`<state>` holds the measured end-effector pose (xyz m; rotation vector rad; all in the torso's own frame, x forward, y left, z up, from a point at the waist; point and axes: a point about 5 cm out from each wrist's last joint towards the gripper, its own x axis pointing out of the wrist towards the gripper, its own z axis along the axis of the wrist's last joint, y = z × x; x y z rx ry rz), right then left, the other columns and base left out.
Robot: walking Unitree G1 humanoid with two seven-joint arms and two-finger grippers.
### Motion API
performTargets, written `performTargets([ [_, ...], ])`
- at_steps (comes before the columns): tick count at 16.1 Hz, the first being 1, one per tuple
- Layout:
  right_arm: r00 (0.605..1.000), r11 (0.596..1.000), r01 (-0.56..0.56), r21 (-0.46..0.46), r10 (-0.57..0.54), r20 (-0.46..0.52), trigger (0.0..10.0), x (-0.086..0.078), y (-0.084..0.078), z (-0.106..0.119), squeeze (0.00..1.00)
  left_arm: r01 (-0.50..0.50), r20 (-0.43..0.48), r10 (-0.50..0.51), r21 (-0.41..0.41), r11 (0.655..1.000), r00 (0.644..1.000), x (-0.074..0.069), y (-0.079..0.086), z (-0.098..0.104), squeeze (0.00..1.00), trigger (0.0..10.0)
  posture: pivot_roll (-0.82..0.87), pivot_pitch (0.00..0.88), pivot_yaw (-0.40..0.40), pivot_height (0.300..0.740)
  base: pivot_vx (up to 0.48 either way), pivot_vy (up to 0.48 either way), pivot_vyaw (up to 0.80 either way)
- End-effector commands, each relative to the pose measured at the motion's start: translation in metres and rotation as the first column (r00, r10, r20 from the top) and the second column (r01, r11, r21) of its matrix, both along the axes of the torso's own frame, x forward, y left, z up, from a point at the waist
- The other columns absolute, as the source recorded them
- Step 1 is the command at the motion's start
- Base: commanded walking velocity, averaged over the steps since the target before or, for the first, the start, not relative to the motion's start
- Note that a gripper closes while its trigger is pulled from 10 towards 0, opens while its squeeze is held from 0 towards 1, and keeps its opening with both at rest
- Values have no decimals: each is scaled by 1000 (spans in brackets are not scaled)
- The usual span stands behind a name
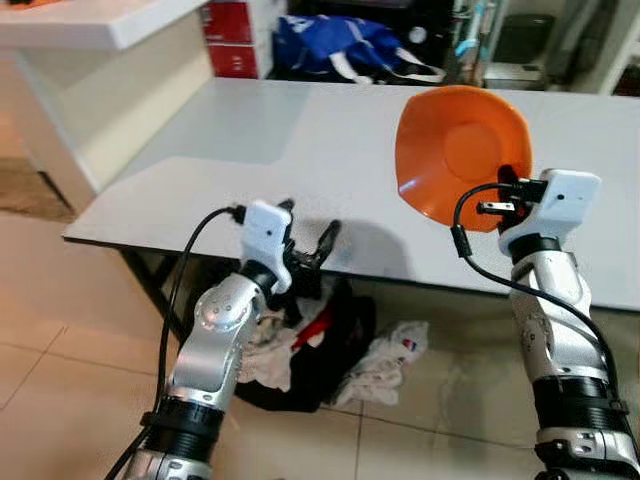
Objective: Setting the table
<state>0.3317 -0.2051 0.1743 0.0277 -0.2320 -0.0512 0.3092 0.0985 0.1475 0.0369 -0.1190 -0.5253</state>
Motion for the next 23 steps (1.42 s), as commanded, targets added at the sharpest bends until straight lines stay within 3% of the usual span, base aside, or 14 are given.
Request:
performTargets([
  [1,998,1000,-7,-7,7,55,0,3,2,10,0,35,19,-35,-2,999,999,0,-4,9,0,10000,-26,0,49,740,382,289,0],
  [9,996,999,-31,-22,32,81,0,8,9,12,0,99,20,-100,26,995,995,-5,-12,9,0,10000,-25,0,54,740,384,211,0],
  [13,996,999,-46,6,46,81,0,17,10,17,0,171,15,-171,16,985,985,-6,-18,19,0,10000,-23,0,57,740,0,0,0],
  [18,999,990,46,132,-46,-2,0,41,-4,13,0,206,20,-207,11,978,978,-8,-18,27,0,10000,13,0,62,740,0,0,0],
  [20,991,945,132,299,-120,-60,0,55,-18,16,0,208,2,-208,28,978,978,-12,-12,28,0,10000,55,0,68,740,0,0,0],
  [21,989,934,144,326,-131,-63,0,57,-19,18,0,208,-2,-208,33,978,978,-13,-10,28,0,10000,62,0,72,740,0,0,0],
  [23,978,876,207,436,-180,-103,0,64,-30,28,0,204,-20,-203,44,978,979,-14,-3,28,0,10000,78,0,74,740,0,0,0],
])
